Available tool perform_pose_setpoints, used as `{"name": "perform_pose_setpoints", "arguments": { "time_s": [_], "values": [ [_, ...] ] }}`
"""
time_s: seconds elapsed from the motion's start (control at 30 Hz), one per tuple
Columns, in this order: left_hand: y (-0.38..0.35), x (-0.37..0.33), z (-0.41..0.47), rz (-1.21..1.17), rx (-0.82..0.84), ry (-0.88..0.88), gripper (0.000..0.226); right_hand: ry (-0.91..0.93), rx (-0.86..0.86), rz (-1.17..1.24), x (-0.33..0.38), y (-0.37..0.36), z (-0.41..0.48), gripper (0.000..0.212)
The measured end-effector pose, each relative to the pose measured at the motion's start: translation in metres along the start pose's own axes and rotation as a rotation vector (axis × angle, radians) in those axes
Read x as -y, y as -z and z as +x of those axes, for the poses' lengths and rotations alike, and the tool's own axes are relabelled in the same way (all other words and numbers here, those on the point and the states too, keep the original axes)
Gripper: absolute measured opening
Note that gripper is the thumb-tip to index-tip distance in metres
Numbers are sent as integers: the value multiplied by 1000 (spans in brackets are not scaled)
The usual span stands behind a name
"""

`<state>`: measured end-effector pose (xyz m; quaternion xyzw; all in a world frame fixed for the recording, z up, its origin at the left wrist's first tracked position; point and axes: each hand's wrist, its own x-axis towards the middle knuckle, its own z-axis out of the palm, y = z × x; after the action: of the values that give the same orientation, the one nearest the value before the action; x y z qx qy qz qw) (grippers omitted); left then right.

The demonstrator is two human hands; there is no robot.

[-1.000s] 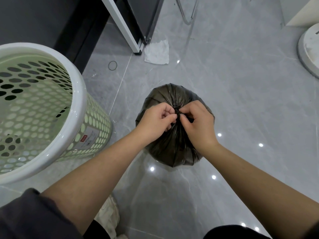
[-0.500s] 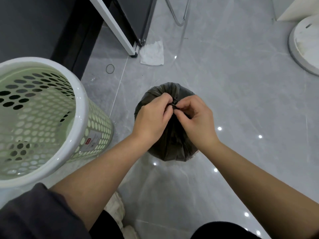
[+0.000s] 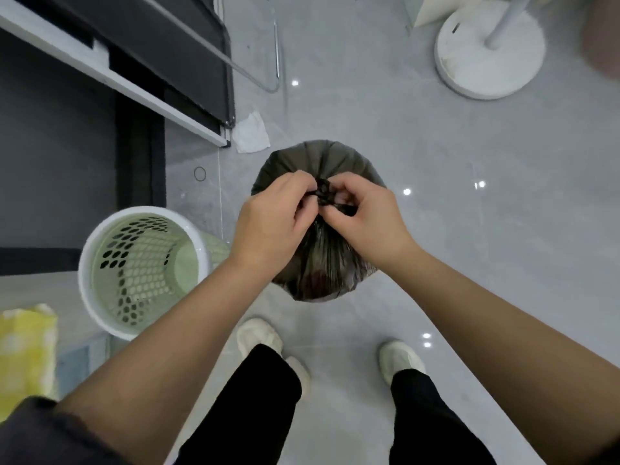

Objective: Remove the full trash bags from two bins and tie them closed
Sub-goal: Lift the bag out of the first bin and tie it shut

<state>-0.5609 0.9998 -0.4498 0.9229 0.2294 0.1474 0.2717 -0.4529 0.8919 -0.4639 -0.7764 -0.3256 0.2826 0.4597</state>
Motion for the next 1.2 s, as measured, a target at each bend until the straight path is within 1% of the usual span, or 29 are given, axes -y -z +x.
{"name": "perform_pose_setpoints", "arguments": {
  "time_s": [0.03, 0.1, 0.13, 0.2, 0.23, 0.27, 0.33, 0.43, 0.47, 0.5, 0.63, 0.8, 1.03, 1.2],
  "values": [
    [12, -18, 3, 28, 16, -24, 12, -13, -17, -12, 12, 14, -10, 9],
    [29, -54, 10, 108, 34, -126, 9, -49, -34, -61, 33, 45, -27, 5],
    [34, -70, 15, 160, 41, -190, 8, -75, -42, -82, 40, 60, -35, 11],
    [38, -101, 24, 270, 63, -317, 10, -131, -65, -121, 49, 89, -53, 29],
    [37, -116, 28, 312, 76, -372, 10, -163, -74, -139, 51, 103, -62, 34],
    [34, -131, 31, 331, 96, -419, 10, -203, -82, -148, 51, 117, -72, 34],
    [26, -164, 33, 308, 159, -481, 10, -258, -113, -119, 50, 146, -96, 27],
    [11, -226, 33, 182, 280, -494, 7, -302, -206, -13, 45, 193, -137, 8],
    [4, -249, 33, 139, 318, -492, 5, -319, -247, 12, 42, 211, -152, 6],
    [-3, -273, 32, 98, 356, -490, 4, -330, -287, 34, 39, 230, -166, 6],
    [-45, -368, 28, -54, 500, -456, 12, -383, -414, 45, 15, 309, -224, 23],
    [-104, -490, 28, -175, 664, -310, 16, -497, -516, -13, -18, 411, -286, 26],
    [-193, -624, 60, -267, 842, -359, 15, -592, -591, -119, -71, 545, -333, 26],
    [-279, -720, 102, -264, 978, -474, 14, -724, -644, -164, -126, 650, -349, 29]
  ]
}}
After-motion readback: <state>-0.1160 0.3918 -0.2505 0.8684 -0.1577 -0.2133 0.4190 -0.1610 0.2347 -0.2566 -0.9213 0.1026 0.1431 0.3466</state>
